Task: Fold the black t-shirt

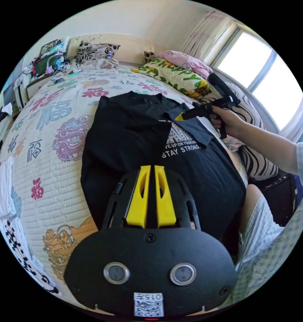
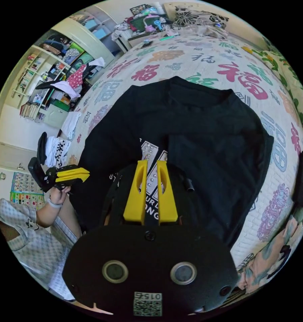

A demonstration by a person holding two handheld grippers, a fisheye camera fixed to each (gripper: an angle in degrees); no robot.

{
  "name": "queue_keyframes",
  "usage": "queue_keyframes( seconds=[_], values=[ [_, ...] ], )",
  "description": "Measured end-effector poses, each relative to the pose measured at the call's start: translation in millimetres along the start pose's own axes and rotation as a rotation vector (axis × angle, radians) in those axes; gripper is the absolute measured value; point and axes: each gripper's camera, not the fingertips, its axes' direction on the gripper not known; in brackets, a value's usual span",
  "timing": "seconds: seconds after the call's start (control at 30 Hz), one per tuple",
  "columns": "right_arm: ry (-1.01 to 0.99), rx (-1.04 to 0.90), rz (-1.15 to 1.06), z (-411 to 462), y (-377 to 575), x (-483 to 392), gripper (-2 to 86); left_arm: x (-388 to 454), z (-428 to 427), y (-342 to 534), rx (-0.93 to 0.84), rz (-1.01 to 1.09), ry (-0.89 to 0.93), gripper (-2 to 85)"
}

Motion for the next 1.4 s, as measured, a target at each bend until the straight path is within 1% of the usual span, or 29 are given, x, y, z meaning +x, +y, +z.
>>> queue_keyframes(
  seconds=[0.07,0.13,0.2,0.27,0.3,0.33,0.37,0.4,0.43,0.5,0.57,0.6,0.63,0.67,0.7,0.73,0.8,0.87,0.93,1.0,1.07,1.13,1.17,1.2,1.23,1.27,1.3,1.37,1.4],
  values=[
    [-0.007,0.022,0.022,-10,12,15,4.1,7,4,-13,0.04,-0.005,0.017,0.3],
    [-0.036,0.088,-0.023,-25,14,18,2.2,7,5,-30,0.09,-0.026,-0.003,0.3],
    [-0.066,0.09,-0.08,-27,9,12,1.2,4,15,-50,0.101,-0.051,0.011,0.1],
    [-0.114,0.049,-0.122,-20,2,7,0.4,2,45,-73,0.022,-0.054,0.022,-0.2],
    [-0.142,-0.002,-0.143,-13,0,5,0.0,1,55,-77,-0.01,-0.052,0.006,-0.3],
    [-0.146,-0.053,-0.154,-5,2,8,-0.2,2,74,-81,-0.08,-0.038,-0.04,-0.5],
    [-0.137,-0.084,-0.153,-2,5,10,-0.3,4,88,-82,-0.12,-0.016,-0.05,-0.5],
    [-0.147,-0.108,-0.146,-1,12,16,-0.3,5,90,-83,-0.107,-0.01,-0.043,-0.5],
    [-0.186,-0.081,-0.136,-11,21,24,-0.1,9,92,-87,-0.123,0.015,-0.044,-0.4],
    [-0.182,-0.046,-0.127,-33,36,37,0.4,13,95,-102,-0.163,0.058,-0.059,0.2],
    [-0.19,0.041,-0.151,-64,51,55,1.6,15,85,-136,-0.064,0.144,-0.089,2.1],
    [-0.16,0.08,-0.167,-86,58,70,3.0,15,82,-146,-0.028,0.157,-0.098,3.4],
    [-0.075,0.104,-0.157,-106,62,87,5.5,11,80,-170,0.033,0.175,-0.109,6.1],
    [-0.021,0.116,-0.137,-115,63,96,6.7,7,84,-197,0.059,0.194,-0.101,8.4],
    [0.073,0.139,-0.102,-132,63,114,9.1,5,88,-212,0.062,0.199,-0.093,9.5],
    [0.133,0.154,-0.083,-146,61,132,10.8,0,101,-240,0.045,0.205,-0.078,9.9],
    [0.17,0.16,-0.039,-161,53,159,12.1,-4,127,-280,-0.004,0.218,-0.041,9.6],
    [0.17,0.137,0.005,-167,42,182,12.9,-2,164,-324,-0.08,0.234,-0.062,8.1],
    [0.172,0.085,0.047,-165,28,204,13.6,1,188,-344,-0.087,0.288,-0.041,8.0],
    [0.178,0.036,0.065,-160,21,214,13.7,-2,212,-359,-0.106,0.269,-0.006,10.4],
    [0.161,-0.062,0.066,-149,18,221,12.9,-7,249,-371,-0.247,0.23,-0.008,10.8],
    [0.212,-0.061,0.077,-152,26,219,10.3,-3,272,-371,-0.363,0.263,-0.024,9.2],
    [0.231,-0.07,0.058,-153,29,216,7.5,3,273,-369,-0.342,0.293,-0.043,6.7],
    [0.263,-0.091,0.026,-155,34,213,1.9,6,274,-369,-0.35,0.307,-0.049,5.1],
    [0.238,-0.14,-0.019,-158,39,210,1.0,10,279,-369,-0.396,0.333,0.005,1.9],
    [0.204,-0.166,-0.031,-159,40,210,0.5,13,283,-372,-0.441,0.312,0.032,1.2],
    [0.164,-0.201,-0.023,-162,43,211,0.1,14,283,-374,-0.448,0.307,0.03,0.9],
    [0.173,-0.19,-0.019,-172,51,212,-0.4,27,275,-379,-0.422,0.339,-0.05,0.5],
    [0.188,-0.144,0.014,-184,57,215,-0.6,30,271,-381,-0.408,0.337,-0.062,0.4]
  ],
)
